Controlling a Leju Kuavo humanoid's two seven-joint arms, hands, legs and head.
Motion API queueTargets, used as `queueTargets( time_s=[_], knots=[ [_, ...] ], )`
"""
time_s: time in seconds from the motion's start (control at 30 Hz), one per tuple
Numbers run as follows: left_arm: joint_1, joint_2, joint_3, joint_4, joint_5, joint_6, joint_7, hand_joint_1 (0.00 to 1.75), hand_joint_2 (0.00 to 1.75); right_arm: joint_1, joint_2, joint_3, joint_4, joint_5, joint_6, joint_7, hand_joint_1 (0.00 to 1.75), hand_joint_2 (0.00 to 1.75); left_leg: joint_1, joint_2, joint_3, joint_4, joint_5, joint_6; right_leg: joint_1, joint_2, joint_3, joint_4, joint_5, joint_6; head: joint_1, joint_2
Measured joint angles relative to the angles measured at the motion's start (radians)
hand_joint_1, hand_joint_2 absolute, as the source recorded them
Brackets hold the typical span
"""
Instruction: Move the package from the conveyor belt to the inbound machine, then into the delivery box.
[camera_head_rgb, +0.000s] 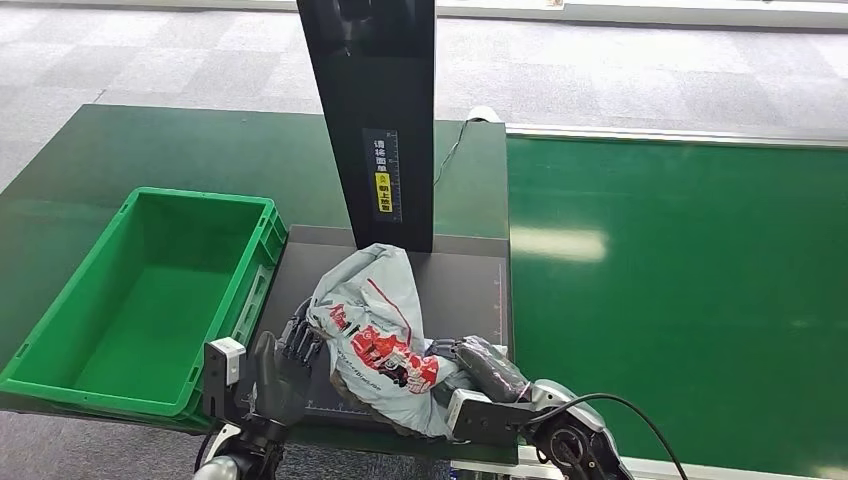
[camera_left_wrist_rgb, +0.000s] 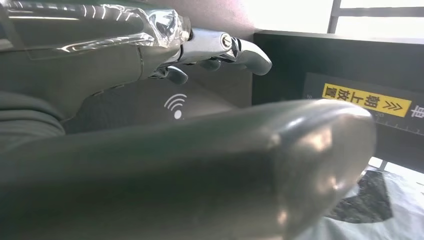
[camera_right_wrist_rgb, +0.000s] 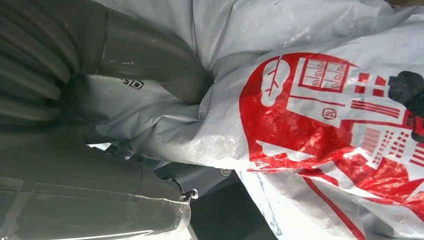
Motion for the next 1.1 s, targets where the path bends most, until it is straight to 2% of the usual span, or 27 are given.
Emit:
queueTargets(
  time_s=[0.13,0.27,0.37,0.43,0.5,0.53,0.57,0.63,0.67,0.7,1.1],
  knots=[
    [-0.004,0.009,0.000,0.006,-0.013,0.006,-0.005,0.00,0.00,-0.008,-0.009,0.014,0.016,0.000,0.008,-0.001,1.75,1.75,0.000,0.000,0.000,0.000,0.000,0.000,0.000,0.000,0.000,0.000,0.000,0.000,0.000,0.000],
    [-0.006,0.012,0.000,0.006,-0.083,0.064,-0.032,0.00,0.00,-0.015,-0.030,0.042,0.032,0.008,0.046,-0.004,1.75,1.75,0.000,0.000,0.000,0.000,0.000,0.000,0.000,0.000,0.000,0.000,0.000,0.000,0.000,0.000],
    [0.001,0.012,0.006,-0.004,-0.092,0.072,-0.048,0.00,0.00,-0.027,-0.046,0.069,0.054,0.027,0.058,0.011,1.75,1.75,0.000,0.000,0.000,0.000,0.000,0.000,0.000,0.000,0.000,0.000,0.000,0.000,0.000,0.000],
    [0.011,0.010,0.015,-0.018,-0.086,0.064,-0.069,0.00,0.00,-0.041,-0.052,0.083,0.073,0.048,0.039,0.036,1.75,1.75,0.000,0.000,0.001,0.000,0.000,0.000,0.000,0.000,0.000,0.000,0.000,0.000,0.000,0.000],
    [0.029,0.007,0.029,-0.042,-0.104,0.075,-0.102,0.00,0.00,-0.048,-0.053,0.089,0.083,0.081,-0.028,0.069,1.75,1.75,0.000,0.000,0.001,0.000,0.000,0.000,0.000,0.000,0.001,0.000,0.000,0.000,0.000,0.000],
    [0.041,0.004,0.038,-0.059,-0.125,0.089,-0.120,0.00,0.00,-0.048,-0.052,0.088,0.085,0.104,-0.085,0.089,1.63,1.75,0.000,0.000,0.001,0.000,0.000,0.000,0.000,0.000,0.001,0.000,0.000,0.000,0.000,0.000],
    [0.053,0.000,0.047,-0.078,-0.151,0.104,-0.134,0.00,0.00,-0.047,-0.051,0.083,0.084,0.126,-0.147,0.106,1.29,1.75,0.000,0.000,0.001,0.000,0.000,0.000,0.000,0.000,0.001,0.000,0.000,0.000,0.000,0.000],
    [0.074,-0.009,0.064,-0.113,-0.199,0.125,-0.149,0.00,0.00,-0.045,-0.047,0.063,0.080,0.159,-0.250,0.125,0.42,1.75,0.000,0.000,0.001,0.000,0.000,0.000,0.000,0.000,0.001,0.000,0.000,0.000,0.000,0.000],
    [0.081,-0.013,0.070,-0.126,-0.216,0.129,-0.151,0.00,0.00,-0.044,-0.045,0.053,0.073,0.165,-0.281,0.125,0.10,1.75,0.000,0.000,0.001,0.000,0.000,0.000,-0.001,0.000,0.001,0.000,0.000,0.000,0.000,0.000],
    [0.084,-0.019,0.076,-0.136,-0.229,0.131,-0.153,0.00,0.00,-0.042,-0.042,0.042,0.065,0.168,-0.303,0.120,0.01,1.75,0.000,0.000,0.001,0.000,0.000,0.000,-0.001,0.000,0.001,0.000,0.001,0.001,0.000,0.000],
    [0.084,-0.049,0.098,-0.156,-0.257,0.122,-0.175,0.00,0.00,0.016,-0.002,-0.043,-0.050,0.171,-0.467,0.063,0.00,1.75,0.000,0.000,0.000,0.000,0.000,0.000,0.000,0.000,0.000,0.000,0.001,0.001,0.000,0.000]
  ],
)
